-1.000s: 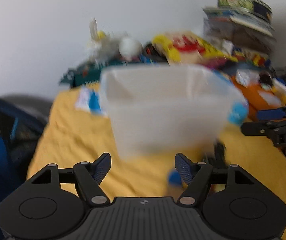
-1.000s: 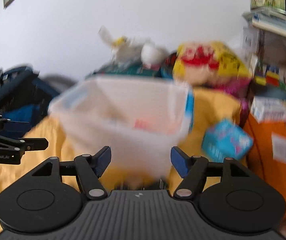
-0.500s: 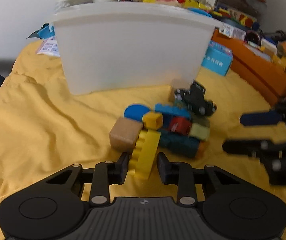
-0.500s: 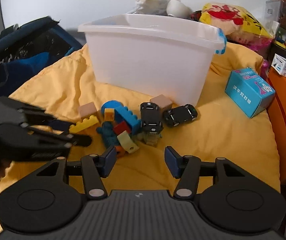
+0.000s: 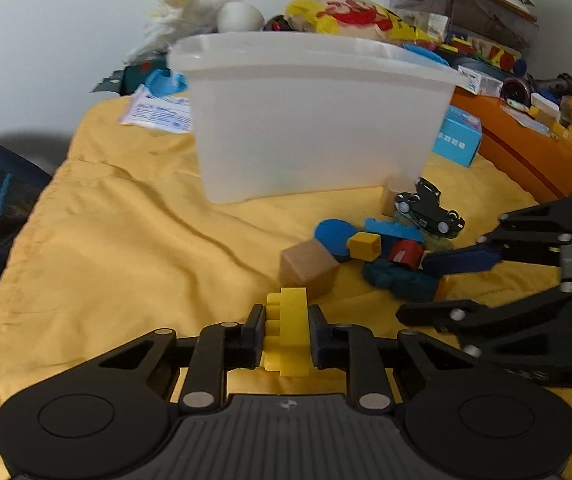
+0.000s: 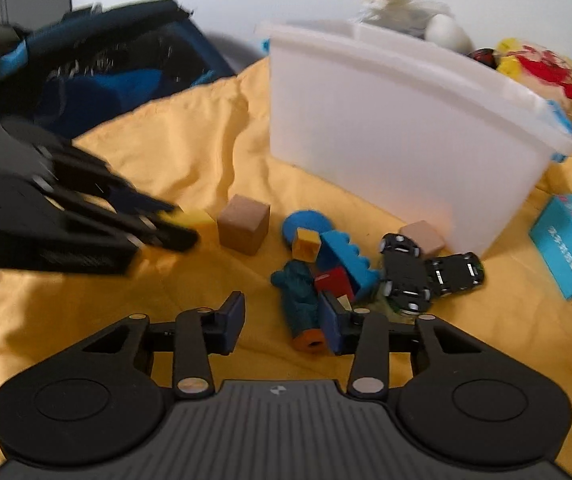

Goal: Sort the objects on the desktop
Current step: 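Grasp the yellow brick with the left gripper while the right gripper grasps the teal-orange toy, then carry both items over the white bin and open both grippers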

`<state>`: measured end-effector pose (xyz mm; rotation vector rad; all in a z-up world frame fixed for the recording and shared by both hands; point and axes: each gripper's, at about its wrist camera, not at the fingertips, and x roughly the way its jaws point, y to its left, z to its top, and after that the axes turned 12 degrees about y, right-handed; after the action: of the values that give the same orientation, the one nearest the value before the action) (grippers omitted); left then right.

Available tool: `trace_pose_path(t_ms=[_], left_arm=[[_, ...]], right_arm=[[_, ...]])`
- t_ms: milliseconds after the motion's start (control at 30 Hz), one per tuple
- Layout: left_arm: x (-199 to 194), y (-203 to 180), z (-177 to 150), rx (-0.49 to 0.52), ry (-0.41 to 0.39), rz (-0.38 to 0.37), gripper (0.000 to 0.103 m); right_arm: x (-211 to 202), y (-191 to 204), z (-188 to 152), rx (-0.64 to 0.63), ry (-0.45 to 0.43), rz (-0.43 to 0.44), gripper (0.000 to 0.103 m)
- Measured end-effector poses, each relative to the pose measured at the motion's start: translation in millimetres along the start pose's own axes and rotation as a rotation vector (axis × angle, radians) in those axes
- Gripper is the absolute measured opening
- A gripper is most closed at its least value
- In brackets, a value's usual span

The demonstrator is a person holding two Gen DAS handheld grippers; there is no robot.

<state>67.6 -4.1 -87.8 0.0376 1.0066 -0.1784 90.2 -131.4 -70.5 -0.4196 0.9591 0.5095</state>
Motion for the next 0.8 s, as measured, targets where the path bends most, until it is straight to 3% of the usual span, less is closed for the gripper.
trace_pose_path(t_ms=[167,200,267,367,800], left_arm=[[-5,4,-1,-0.013,-0.007,-0.009,0.025],[-4,2,-1,-0.019,-0.007,-0.008,0.025],[-5,2,0,-0.019,-0.012,-0.014,0.025],[-9,1,1,-0.021,-0.024,-0.028,0.025],[-43,1,15,-0.02,-0.099,-0.041,0.025]], right_arm=[[17,-10,1,0.037,0.053,0.015,0.041],[17,-11,0,0.046,0.056,0.038,0.031],[14,-11,-1,0.049,0.055,0.075,0.029],[1,-15,-5,0.105,0.018,0.13,0.028],[-58,-42,-25,0.291,-0.086,0.12,0.025]])
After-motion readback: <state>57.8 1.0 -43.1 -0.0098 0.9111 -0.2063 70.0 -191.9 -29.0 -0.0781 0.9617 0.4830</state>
